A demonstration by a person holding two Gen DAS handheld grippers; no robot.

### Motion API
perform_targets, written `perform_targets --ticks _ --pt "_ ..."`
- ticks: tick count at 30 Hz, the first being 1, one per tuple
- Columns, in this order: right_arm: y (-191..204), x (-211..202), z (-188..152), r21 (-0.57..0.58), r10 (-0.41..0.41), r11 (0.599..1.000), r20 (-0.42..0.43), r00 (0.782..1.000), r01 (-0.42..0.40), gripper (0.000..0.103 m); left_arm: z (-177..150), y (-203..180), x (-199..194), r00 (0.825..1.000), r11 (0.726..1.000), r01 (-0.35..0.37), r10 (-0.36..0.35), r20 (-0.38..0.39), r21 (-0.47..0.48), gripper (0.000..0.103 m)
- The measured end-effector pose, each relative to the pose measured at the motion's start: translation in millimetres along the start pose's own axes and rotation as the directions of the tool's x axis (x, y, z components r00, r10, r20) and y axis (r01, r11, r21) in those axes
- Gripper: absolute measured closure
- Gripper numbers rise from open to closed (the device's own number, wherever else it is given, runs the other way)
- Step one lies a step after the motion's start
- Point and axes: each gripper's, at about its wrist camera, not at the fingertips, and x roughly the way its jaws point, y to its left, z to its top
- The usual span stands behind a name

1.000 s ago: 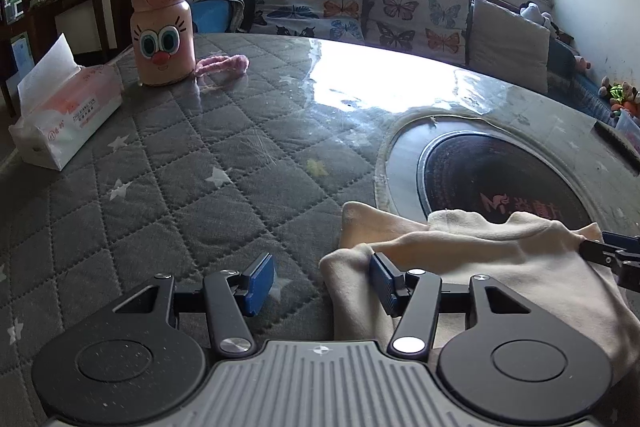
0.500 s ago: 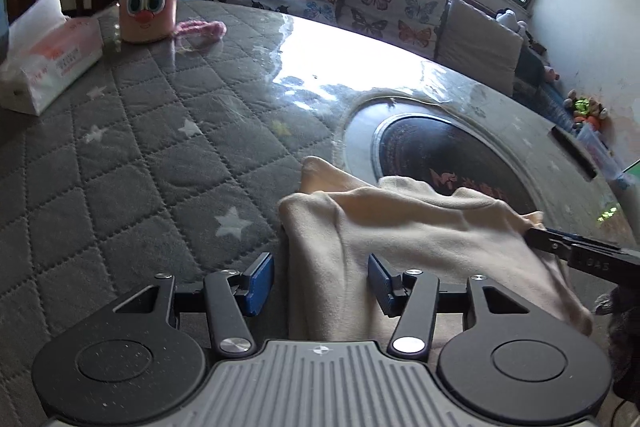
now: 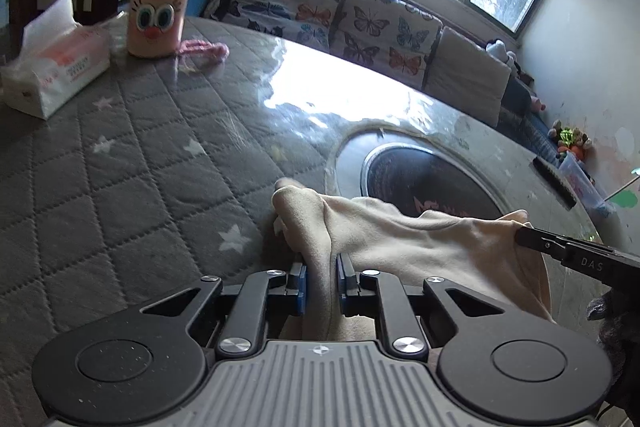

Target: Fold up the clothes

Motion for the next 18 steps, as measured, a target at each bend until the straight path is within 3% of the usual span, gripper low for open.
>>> perform_targets --ticks 8,18 --pt "52.4 25.0 34.7 -0.073 0.095 0.993 0.015 0.995 -0.094 0.094 14.9 41.1 -35.8 0.993 0.996 -0.078 0.081 0.083 -0.043 0.087" --pt "131.7 79.9 69.2 -0.171 0.216 0.962 -0.005 0.976 -0.214 0.094 32.3 101.1 -65.2 0.965 0.971 -0.205 0.222 0.141 -0.126 0.086"
